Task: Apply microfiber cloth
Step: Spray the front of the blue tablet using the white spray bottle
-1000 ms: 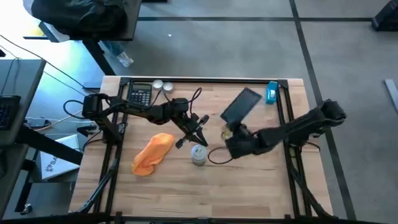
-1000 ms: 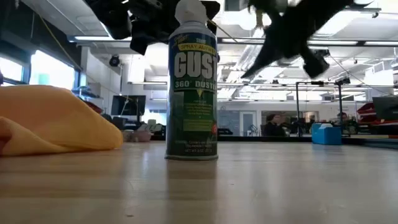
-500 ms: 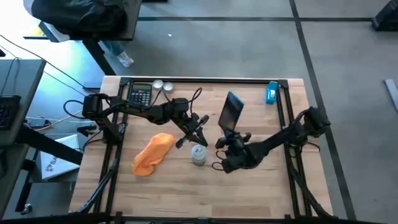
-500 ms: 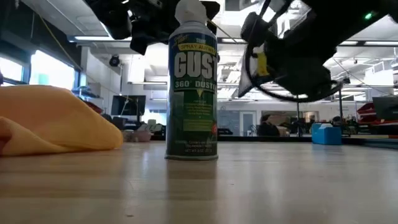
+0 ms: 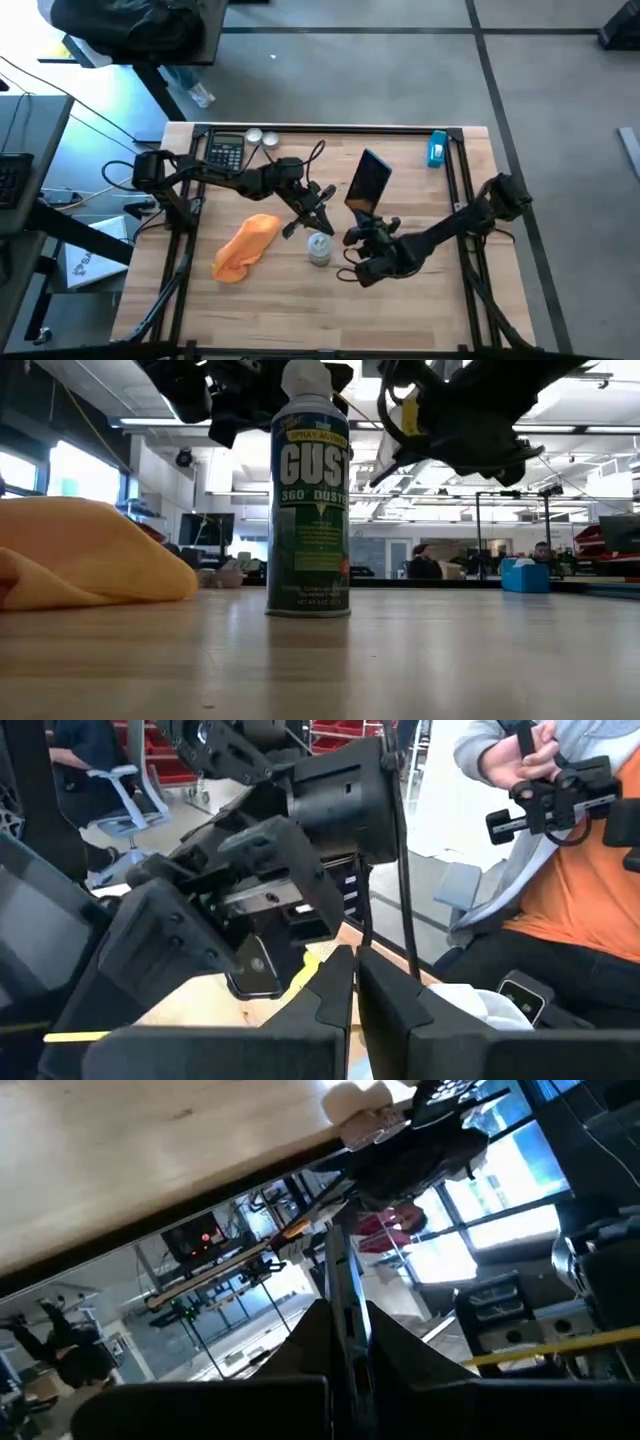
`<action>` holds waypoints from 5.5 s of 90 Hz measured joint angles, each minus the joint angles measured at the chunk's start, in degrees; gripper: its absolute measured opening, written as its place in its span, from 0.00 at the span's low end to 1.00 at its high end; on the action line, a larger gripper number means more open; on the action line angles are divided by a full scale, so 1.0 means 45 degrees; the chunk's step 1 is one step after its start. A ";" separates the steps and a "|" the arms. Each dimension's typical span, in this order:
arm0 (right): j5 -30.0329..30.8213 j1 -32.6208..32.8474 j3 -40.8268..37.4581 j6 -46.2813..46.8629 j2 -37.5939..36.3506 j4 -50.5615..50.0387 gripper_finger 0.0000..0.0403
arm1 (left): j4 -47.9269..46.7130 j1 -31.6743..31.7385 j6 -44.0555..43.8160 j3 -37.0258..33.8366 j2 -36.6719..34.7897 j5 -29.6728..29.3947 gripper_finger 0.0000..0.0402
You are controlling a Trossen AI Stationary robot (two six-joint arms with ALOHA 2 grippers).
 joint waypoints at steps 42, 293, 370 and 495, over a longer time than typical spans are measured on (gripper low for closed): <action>-0.0200 0.0060 0.0404 -0.0085 -0.0859 -0.0134 0.00 | 0.0005 -0.0057 0.0000 -0.0005 0.0000 -0.0034 0.00; -0.2118 0.2133 0.1009 1.1672 -0.0690 -0.2351 0.00 | 0.1426 -0.0395 0.0374 0.0072 -0.1717 -0.1657 0.02; -0.4853 0.2294 0.1009 2.2340 -0.3546 -0.2448 0.00 | -0.5782 -0.8049 -0.2370 0.0029 -0.4919 -1.4286 0.00; -0.3056 0.2874 0.1009 2.3348 -0.3487 -0.2152 0.00 | 0.0792 -0.7215 -0.4969 -0.2540 0.0520 -1.7458 0.00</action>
